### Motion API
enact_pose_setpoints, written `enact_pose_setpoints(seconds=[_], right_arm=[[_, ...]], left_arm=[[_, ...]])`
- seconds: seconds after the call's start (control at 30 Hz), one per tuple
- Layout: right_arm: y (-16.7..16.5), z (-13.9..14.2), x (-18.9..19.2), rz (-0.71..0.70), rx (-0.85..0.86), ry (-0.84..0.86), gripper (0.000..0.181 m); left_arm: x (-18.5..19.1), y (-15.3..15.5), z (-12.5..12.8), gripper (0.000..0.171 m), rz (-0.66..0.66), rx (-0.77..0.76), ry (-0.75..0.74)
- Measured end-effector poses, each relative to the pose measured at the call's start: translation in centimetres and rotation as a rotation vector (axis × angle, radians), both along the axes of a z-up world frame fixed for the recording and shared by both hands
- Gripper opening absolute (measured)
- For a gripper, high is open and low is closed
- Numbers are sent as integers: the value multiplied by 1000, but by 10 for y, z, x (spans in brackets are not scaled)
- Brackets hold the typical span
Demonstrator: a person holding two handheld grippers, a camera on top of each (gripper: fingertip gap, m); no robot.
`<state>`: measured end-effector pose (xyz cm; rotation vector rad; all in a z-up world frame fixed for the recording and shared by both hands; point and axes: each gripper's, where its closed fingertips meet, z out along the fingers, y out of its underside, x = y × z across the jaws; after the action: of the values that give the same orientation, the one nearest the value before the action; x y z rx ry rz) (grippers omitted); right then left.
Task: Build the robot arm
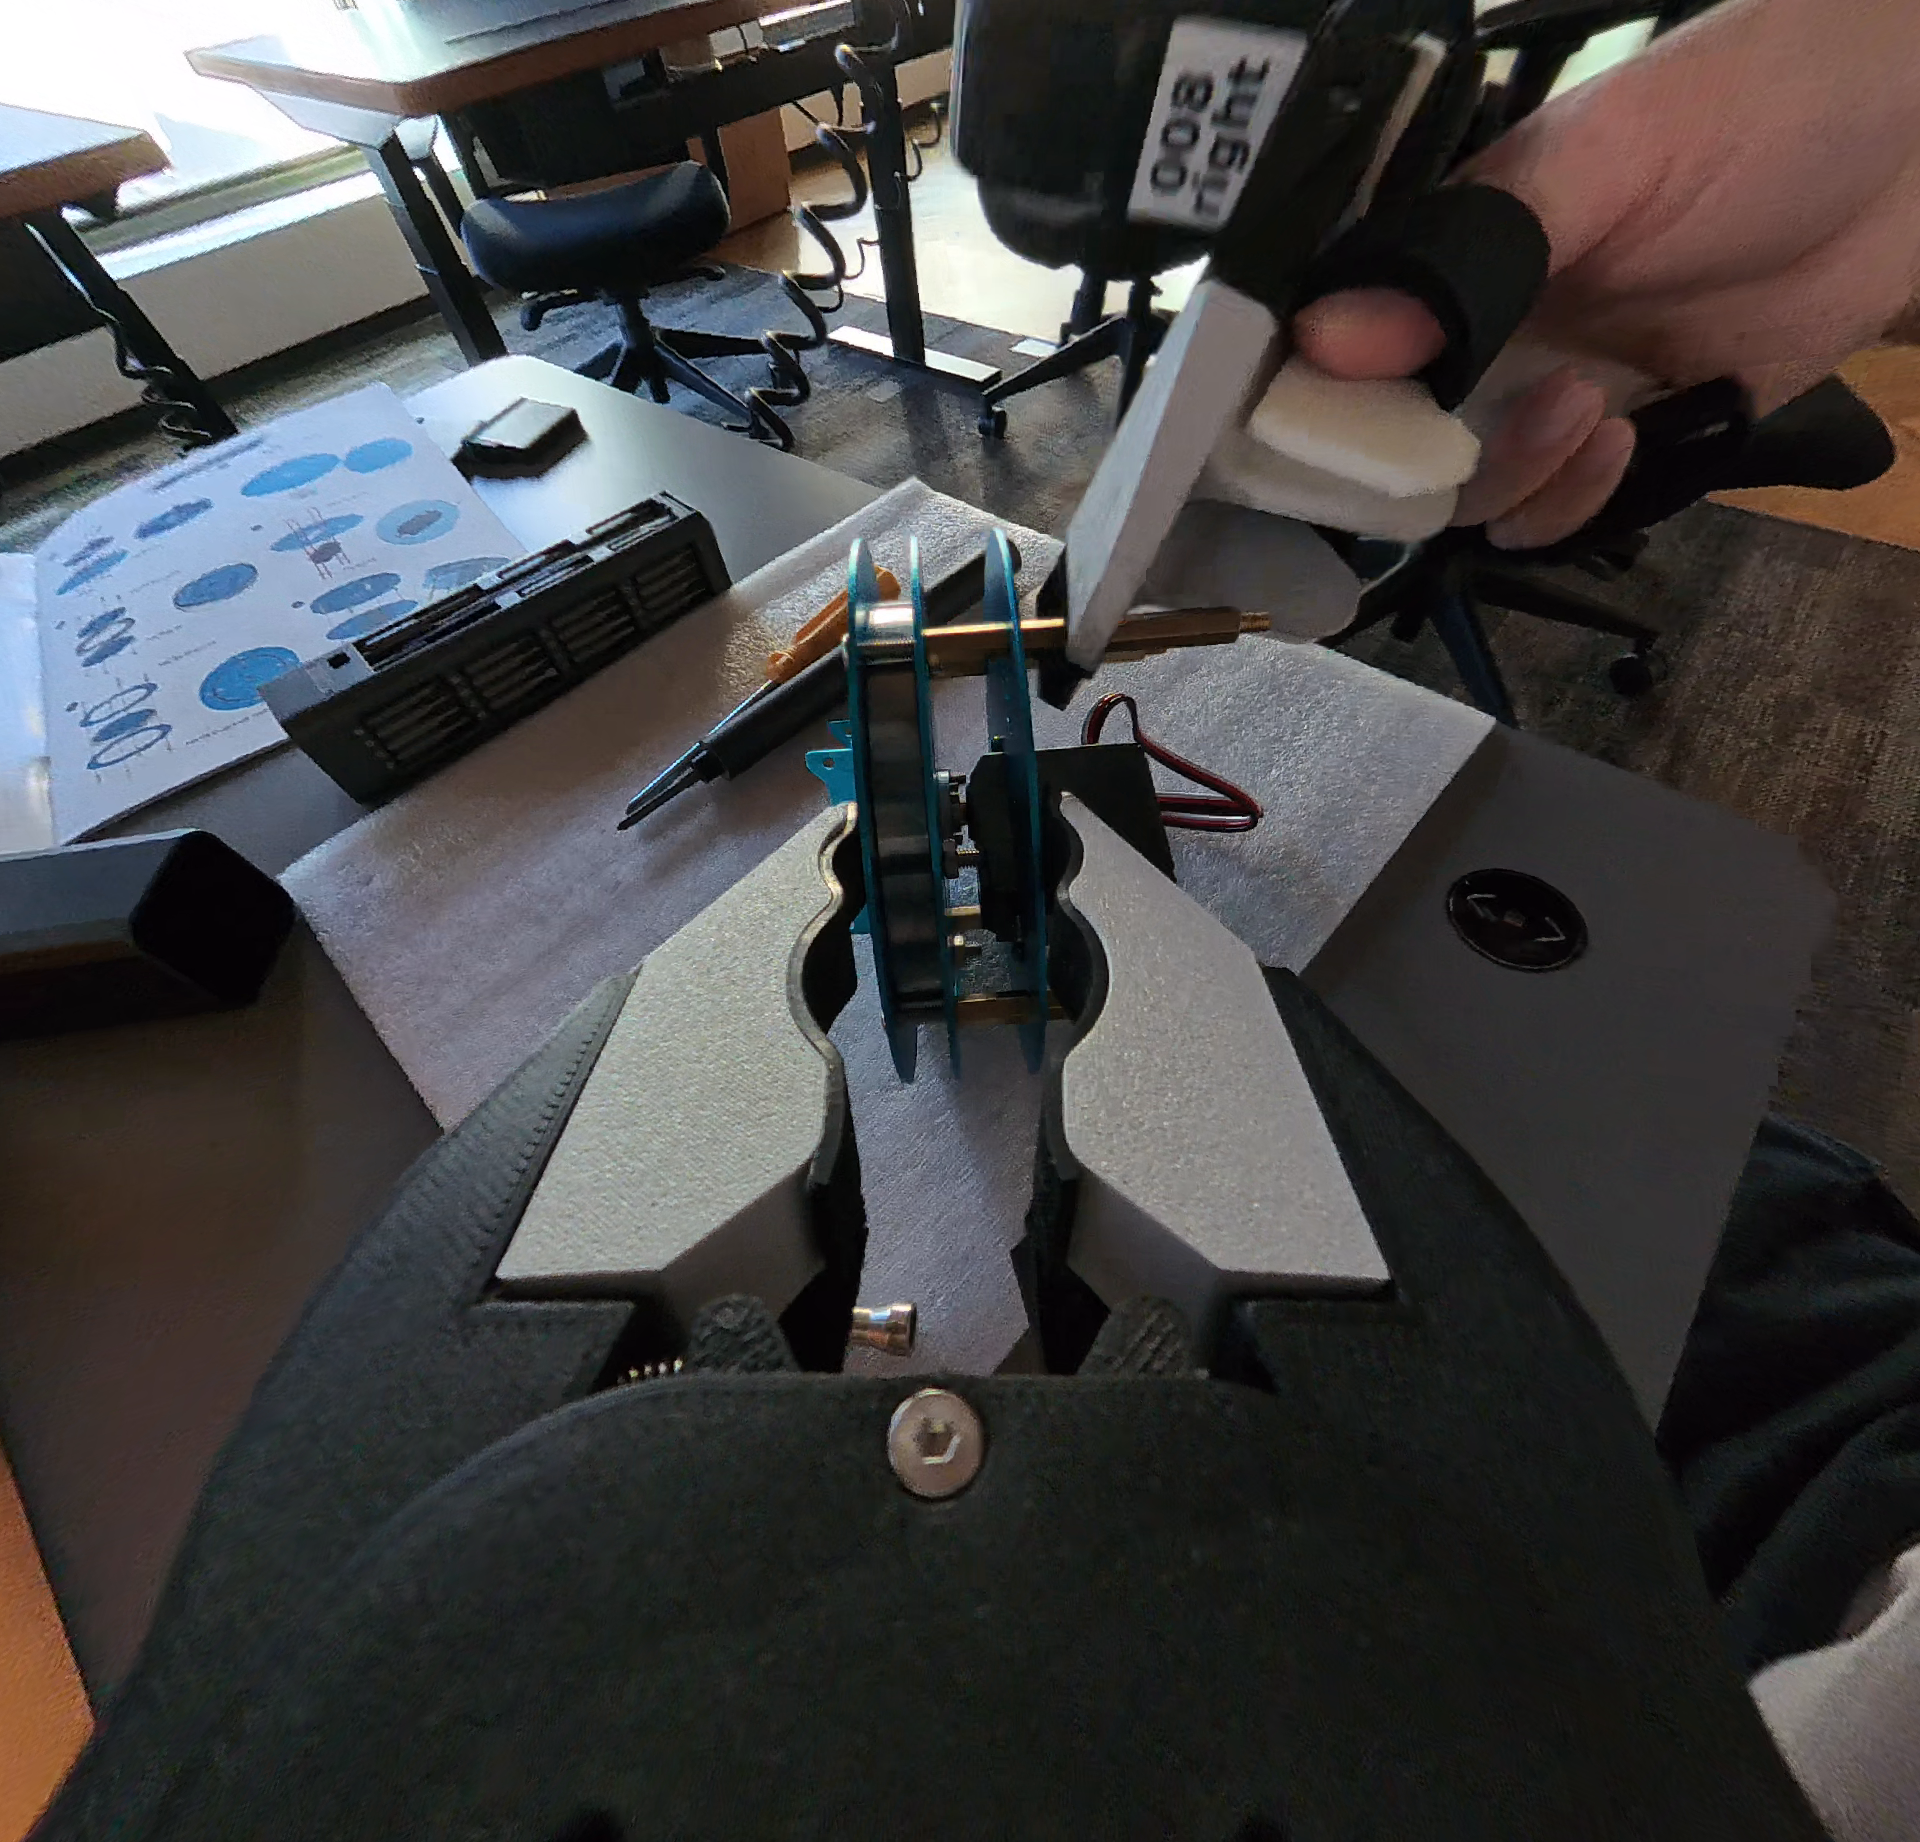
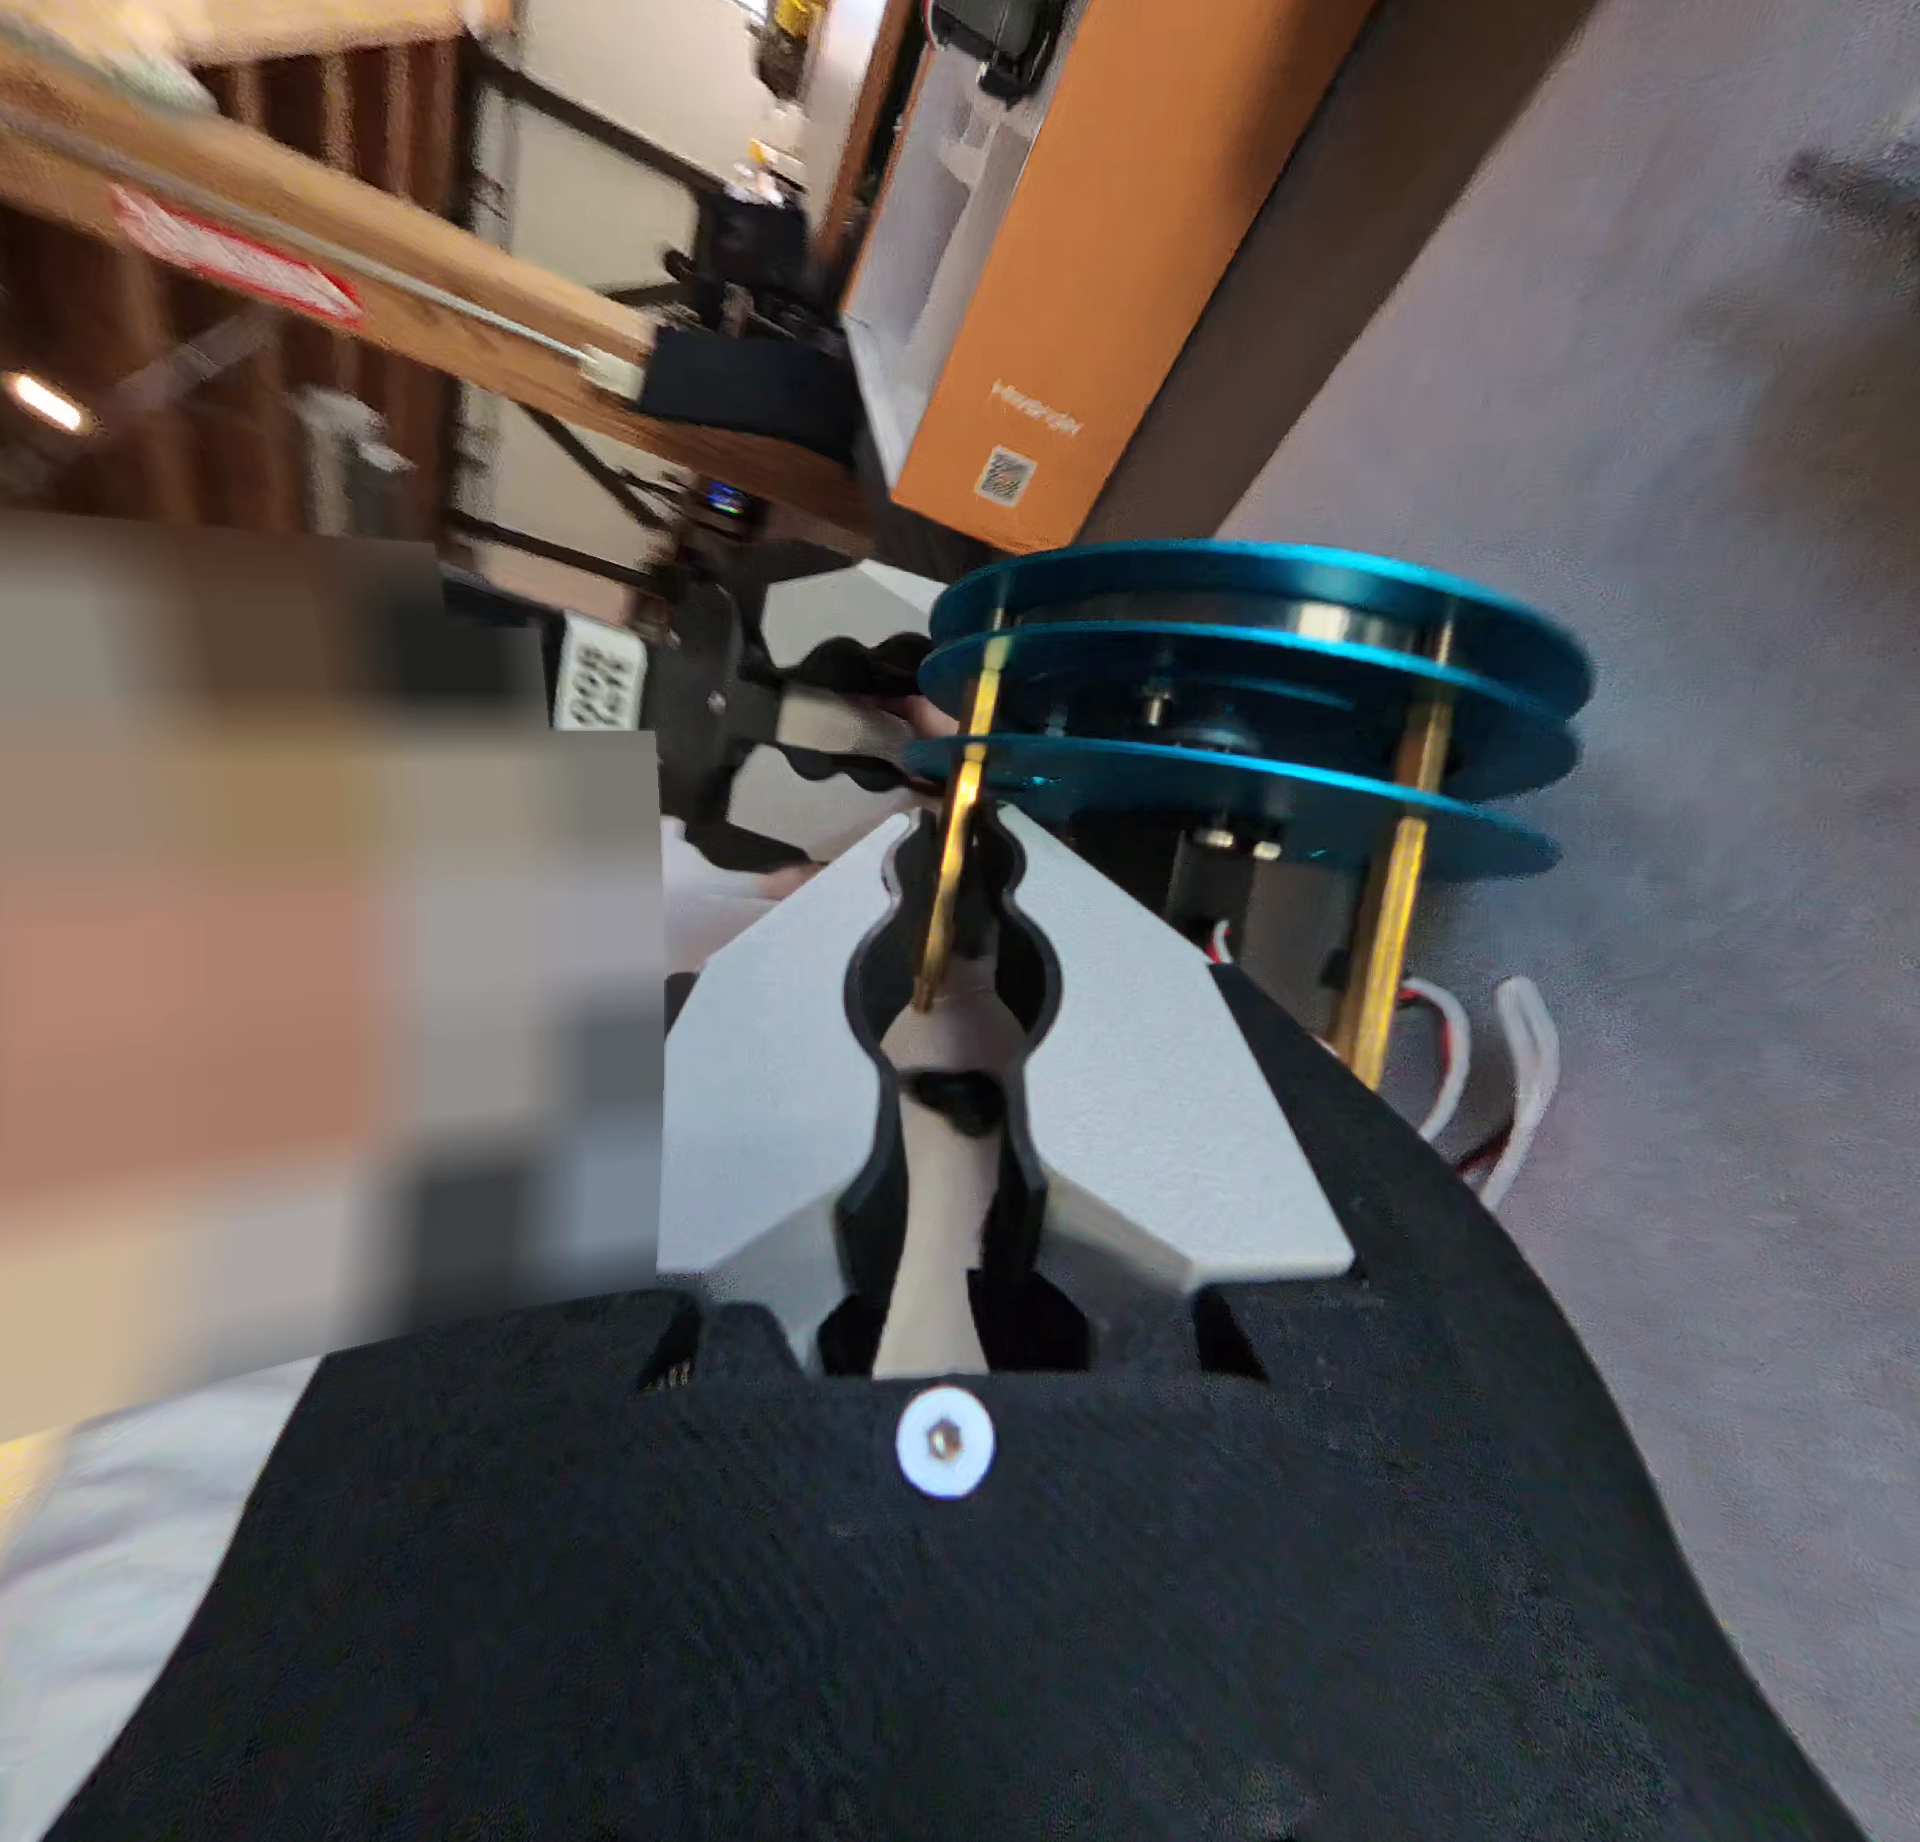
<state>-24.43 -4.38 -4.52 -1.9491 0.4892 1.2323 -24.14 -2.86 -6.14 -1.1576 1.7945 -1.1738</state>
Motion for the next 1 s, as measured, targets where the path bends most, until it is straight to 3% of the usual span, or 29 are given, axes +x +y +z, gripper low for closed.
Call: enact_pose_setpoints(seconds=[0.1,0.2,0.3,0.5,0.6,0.73,1.0], right_arm=[[-3,21,17,-94,153,-397,25],[-20,32,23,-230,219,-846,20],[-31,4,12,-279,53,-1196,23],[-20,-62,11,-115,-281,-1809,24],[-13,-80,15,2,-333,-1905,18],[-14,-85,31,80,-372,-1987,5],[-7,-79,31,58,-262,-2006,5]], left_arm=[[2,8,-1,32,-13,-63,49],[6,18,0,32,-23,-167,103],[14,27,0,32,-21,-271,167],[21,30,0,32,2,-314,220],[24,30,1,32,5,-318,228],[32,32,2,32,-9,-345,263],[48,37,2,32,-41,-428,333]])
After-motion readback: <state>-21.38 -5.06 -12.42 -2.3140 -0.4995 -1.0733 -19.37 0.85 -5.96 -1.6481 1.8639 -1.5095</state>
